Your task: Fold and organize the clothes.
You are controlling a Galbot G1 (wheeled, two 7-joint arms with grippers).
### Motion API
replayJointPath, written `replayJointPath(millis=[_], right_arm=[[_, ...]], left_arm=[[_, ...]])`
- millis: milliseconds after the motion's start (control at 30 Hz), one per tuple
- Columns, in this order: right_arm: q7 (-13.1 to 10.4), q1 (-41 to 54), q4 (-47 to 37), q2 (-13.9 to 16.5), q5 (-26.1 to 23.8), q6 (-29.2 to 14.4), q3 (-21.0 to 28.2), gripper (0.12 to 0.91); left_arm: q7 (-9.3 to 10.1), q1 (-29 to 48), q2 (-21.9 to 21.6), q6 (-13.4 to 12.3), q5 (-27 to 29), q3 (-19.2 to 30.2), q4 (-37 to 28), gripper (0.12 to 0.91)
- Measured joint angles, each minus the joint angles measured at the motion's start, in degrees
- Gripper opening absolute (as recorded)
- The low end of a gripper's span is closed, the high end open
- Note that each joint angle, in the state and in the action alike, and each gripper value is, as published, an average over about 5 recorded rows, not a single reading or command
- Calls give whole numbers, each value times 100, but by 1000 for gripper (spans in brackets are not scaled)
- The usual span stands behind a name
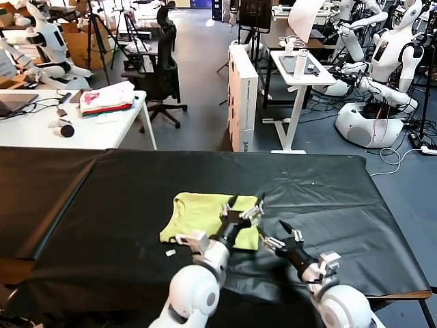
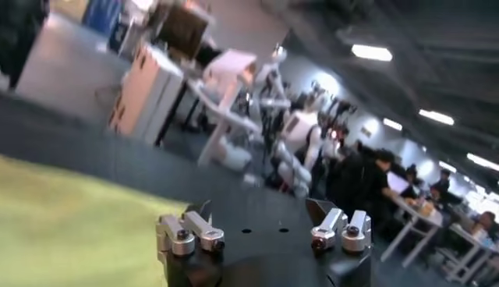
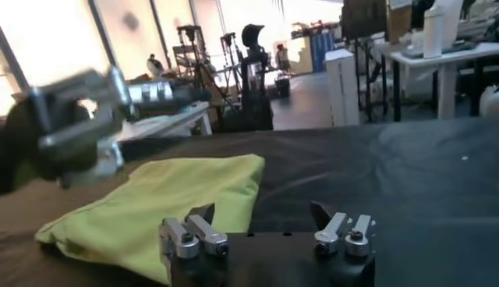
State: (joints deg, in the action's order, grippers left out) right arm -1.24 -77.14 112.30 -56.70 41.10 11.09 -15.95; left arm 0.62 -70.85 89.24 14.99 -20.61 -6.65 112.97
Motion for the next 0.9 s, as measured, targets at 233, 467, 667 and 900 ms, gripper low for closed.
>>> replayJointPath(millis=[233, 467, 667, 900], right_arm=[[-73, 570, -502, -234, 345, 250, 363, 867], [98, 885, -944, -398, 383, 210, 445, 509], [23, 914, -971, -304, 439, 275, 280, 183], [-242, 875, -892, -79, 411, 659, -7, 183]], left_arm=[[-218, -93, -1403, -459, 134, -443, 78, 907], [-252, -290, -2243, -710, 80, -1057, 27, 907], [-281, -417, -2575, -787, 17, -1476, -23, 907], [-279, -474, -2688, -800, 15, -1773, -90, 907]])
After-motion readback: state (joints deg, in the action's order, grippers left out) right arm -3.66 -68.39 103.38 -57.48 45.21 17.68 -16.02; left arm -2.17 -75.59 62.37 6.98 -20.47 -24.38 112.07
